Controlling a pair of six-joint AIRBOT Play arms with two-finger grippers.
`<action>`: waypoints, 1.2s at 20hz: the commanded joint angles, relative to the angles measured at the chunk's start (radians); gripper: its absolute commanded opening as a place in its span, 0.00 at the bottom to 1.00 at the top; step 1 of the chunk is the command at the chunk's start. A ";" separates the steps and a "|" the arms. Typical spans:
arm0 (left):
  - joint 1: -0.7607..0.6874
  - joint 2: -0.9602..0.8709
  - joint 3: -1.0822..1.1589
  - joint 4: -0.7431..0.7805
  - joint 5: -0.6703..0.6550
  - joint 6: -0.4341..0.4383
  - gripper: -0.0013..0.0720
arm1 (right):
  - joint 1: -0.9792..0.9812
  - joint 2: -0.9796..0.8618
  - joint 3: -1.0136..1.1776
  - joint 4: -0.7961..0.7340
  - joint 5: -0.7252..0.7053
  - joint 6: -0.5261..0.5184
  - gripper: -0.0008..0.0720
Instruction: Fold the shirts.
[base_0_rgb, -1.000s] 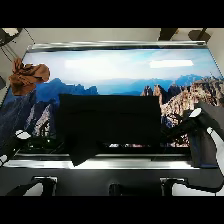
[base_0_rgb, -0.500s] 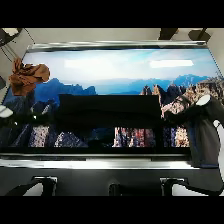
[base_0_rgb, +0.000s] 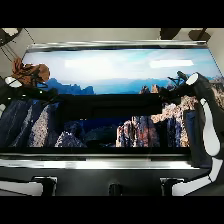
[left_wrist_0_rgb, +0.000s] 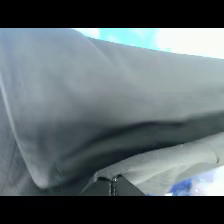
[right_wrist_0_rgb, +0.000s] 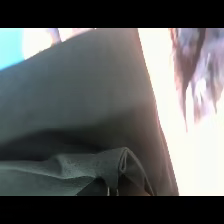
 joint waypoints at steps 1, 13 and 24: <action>-0.002 -0.142 0.063 0.000 -0.025 -0.039 0.05 | 0.013 -0.113 0.055 0.083 -0.042 0.020 0.08; 0.023 -0.087 0.146 -0.020 -0.159 -0.018 0.74 | -0.158 -0.076 0.051 0.101 0.094 -0.068 0.86; -0.108 0.085 0.145 -0.210 -0.158 0.047 0.74 | -0.072 -0.237 0.051 0.344 0.120 -0.069 0.47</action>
